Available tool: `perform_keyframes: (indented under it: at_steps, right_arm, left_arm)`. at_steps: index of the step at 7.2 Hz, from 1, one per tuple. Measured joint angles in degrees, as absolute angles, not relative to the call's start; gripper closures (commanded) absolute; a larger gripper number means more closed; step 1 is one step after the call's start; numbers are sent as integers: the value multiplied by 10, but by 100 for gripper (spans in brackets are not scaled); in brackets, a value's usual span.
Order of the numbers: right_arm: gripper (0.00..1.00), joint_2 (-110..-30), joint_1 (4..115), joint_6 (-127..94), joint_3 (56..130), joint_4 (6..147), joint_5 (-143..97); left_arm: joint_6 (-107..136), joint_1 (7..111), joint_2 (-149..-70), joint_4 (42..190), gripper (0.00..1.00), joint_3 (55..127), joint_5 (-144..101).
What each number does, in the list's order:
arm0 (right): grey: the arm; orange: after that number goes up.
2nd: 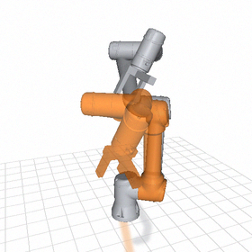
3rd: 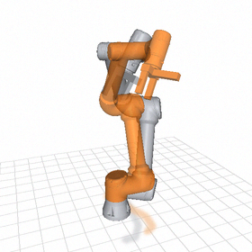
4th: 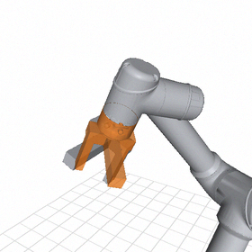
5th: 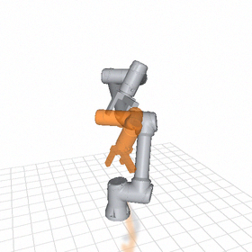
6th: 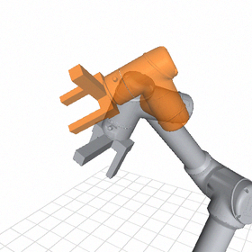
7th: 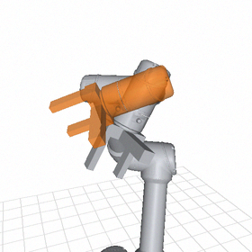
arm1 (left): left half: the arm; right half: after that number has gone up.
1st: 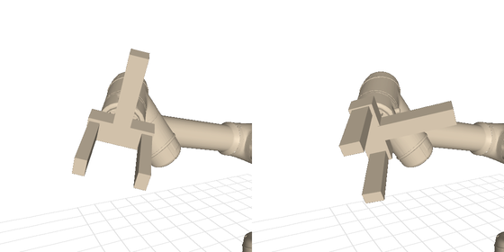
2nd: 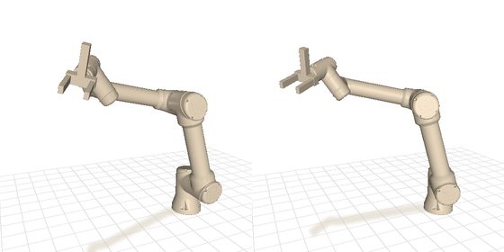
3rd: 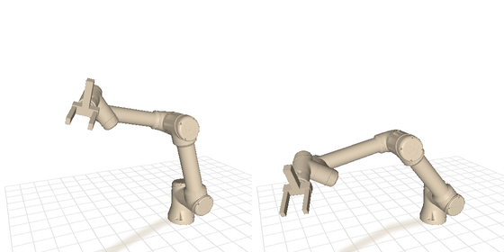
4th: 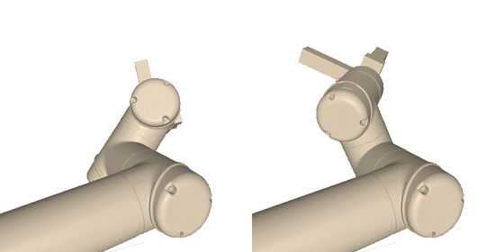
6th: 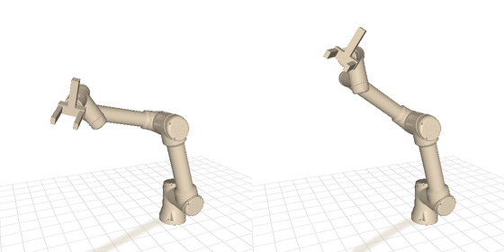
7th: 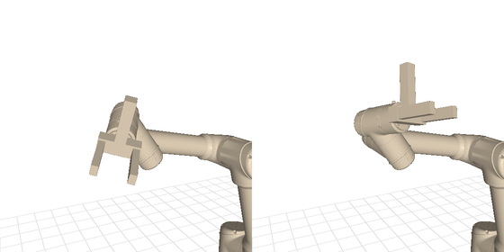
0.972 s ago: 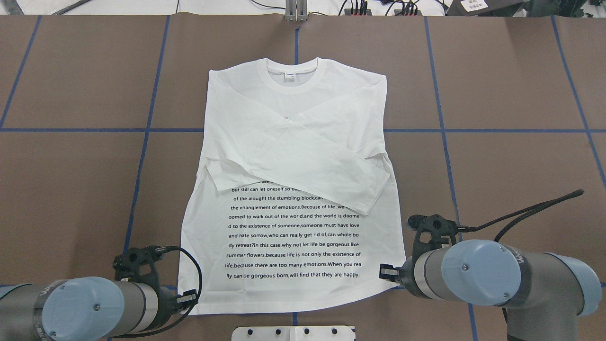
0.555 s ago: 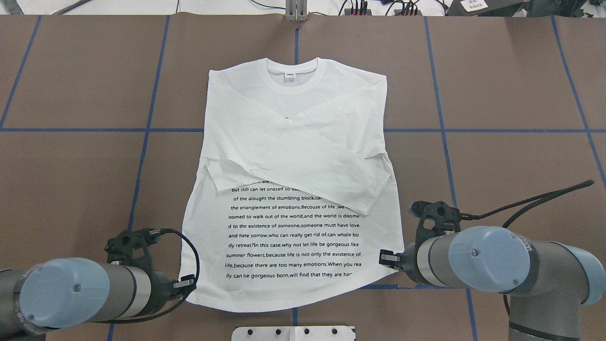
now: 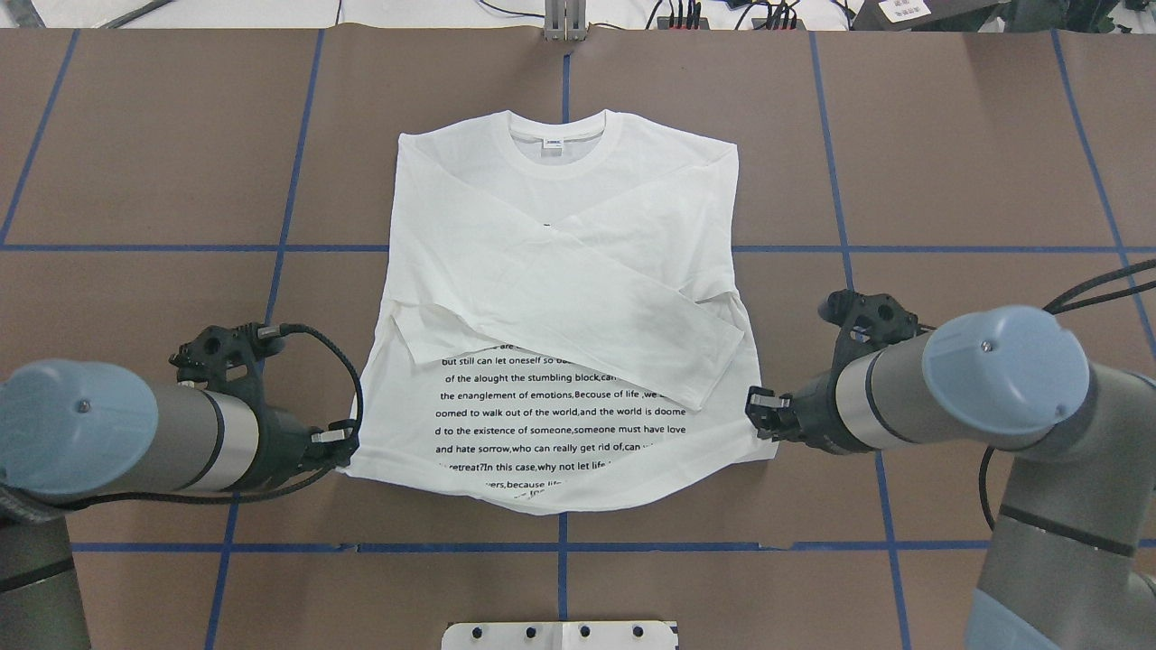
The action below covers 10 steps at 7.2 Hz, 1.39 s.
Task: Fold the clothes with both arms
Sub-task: 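Lift the hem with both grippers and fold it toward the collar, then carry the hem with both grippers over the shirt to the collar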
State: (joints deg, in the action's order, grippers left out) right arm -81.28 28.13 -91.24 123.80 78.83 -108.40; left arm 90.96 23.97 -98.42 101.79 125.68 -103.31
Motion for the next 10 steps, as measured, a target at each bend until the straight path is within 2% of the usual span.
perform_keyframes:
  at_steps: [4,7,10]
  right_arm:
    - [100,-726,399,-897,1161,788,-1142]
    - [100,-679,437,-891,1115,788,-1142]
    - [100,-626,475,-860,1031,788,-1142]
  left_arm:
    - [859,375,-1071,982,100,1200,-1108]
    - [857,414,-1141,995,100,1106,-1110]
    - [856,459,-1173,1048,100,1030,-1111]
